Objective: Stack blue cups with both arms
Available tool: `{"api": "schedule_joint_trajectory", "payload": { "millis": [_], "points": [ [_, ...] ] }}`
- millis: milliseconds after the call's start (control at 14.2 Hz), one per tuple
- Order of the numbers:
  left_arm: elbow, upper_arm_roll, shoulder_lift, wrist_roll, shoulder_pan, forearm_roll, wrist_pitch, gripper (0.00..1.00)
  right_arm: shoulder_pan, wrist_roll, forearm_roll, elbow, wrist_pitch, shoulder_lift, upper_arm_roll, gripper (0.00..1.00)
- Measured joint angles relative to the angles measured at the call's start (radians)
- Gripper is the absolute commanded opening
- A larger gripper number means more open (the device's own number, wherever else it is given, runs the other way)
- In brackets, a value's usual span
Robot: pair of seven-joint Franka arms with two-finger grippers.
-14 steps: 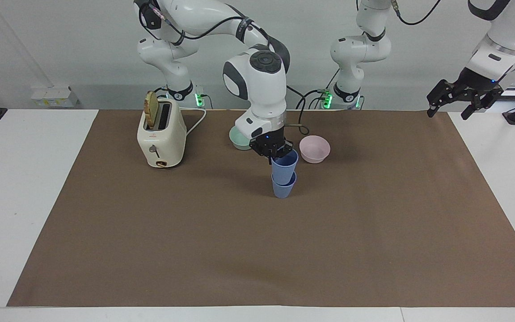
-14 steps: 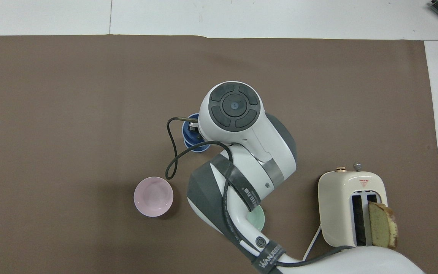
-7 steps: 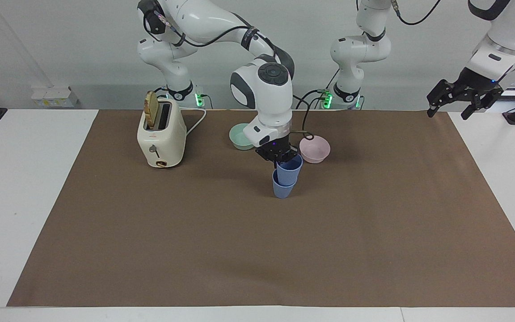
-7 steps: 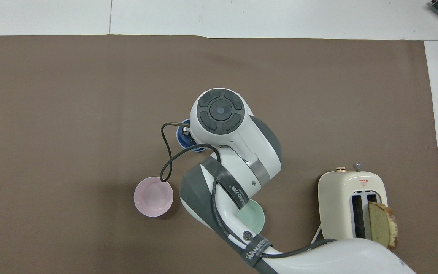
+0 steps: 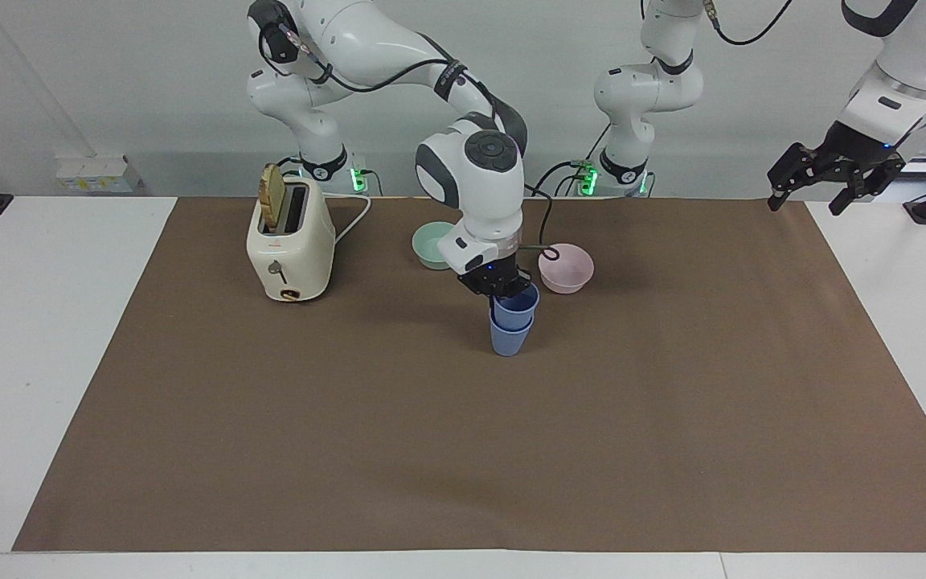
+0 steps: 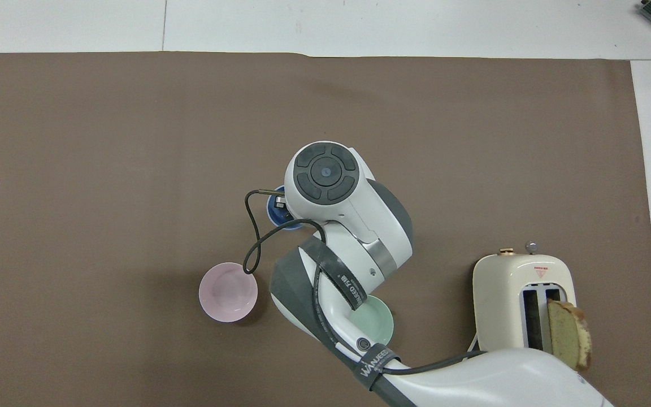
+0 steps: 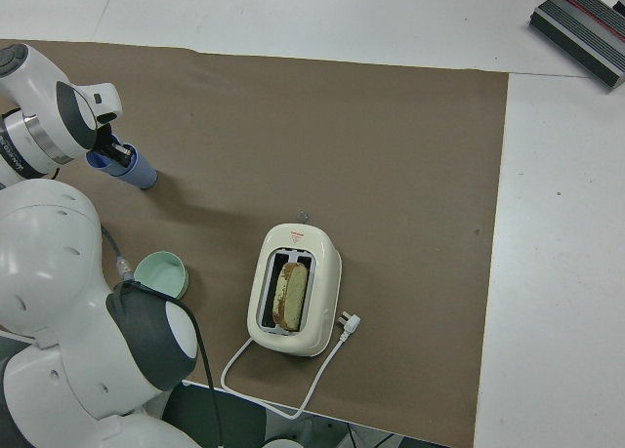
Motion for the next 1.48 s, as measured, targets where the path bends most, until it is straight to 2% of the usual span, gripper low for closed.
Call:
{"api": "schedule_joint_trajectory", "payload": {
  "millis": [70,141,211,704,915,1196,1477],
  "points": [
    [0.0,0.0,0.0,0.0,0.0,0.0,0.0,1.0,0.0,0.0,0.0,-0.006,0.01,0.005,0.0,0.0],
    [0.0,0.0,0.0,0.0,0.0,0.0,0.0,1.0,-0.001,0.0,-0.005,-0.007,0.014,0.006,-0.002,0.29],
    [0.0,0.0,0.0,0.0,0.0,0.0,0.0,1.0,-0.003,0.0,-0.005,-0.007,0.014,0.007,-0.002,0.99],
    [0.0,0.0,0.0,0.0,0.0,0.0,0.0,1.0,0.0,0.0,-0.005,-0.001,0.012,0.007,-0.001,1.0],
    [0.0,0.0,0.0,0.0,0.0,0.0,0.0,1.0,-0.013,-0.001,-0.005,0.055,-0.086,-0.015,-0.007,1.0],
    [0.0,0.0,0.0,0.0,0.0,0.0,0.0,1.0,-0.126,-0.094,0.007,0.119,-0.289,-0.164,-0.01,1.0],
    [0.0,0.0,0.0,0.0,0.0,0.0,0.0,1.0,-0.294,-0.361,0.019,0.129,-0.482,-0.308,-0.012,1.0]
  ]
}}
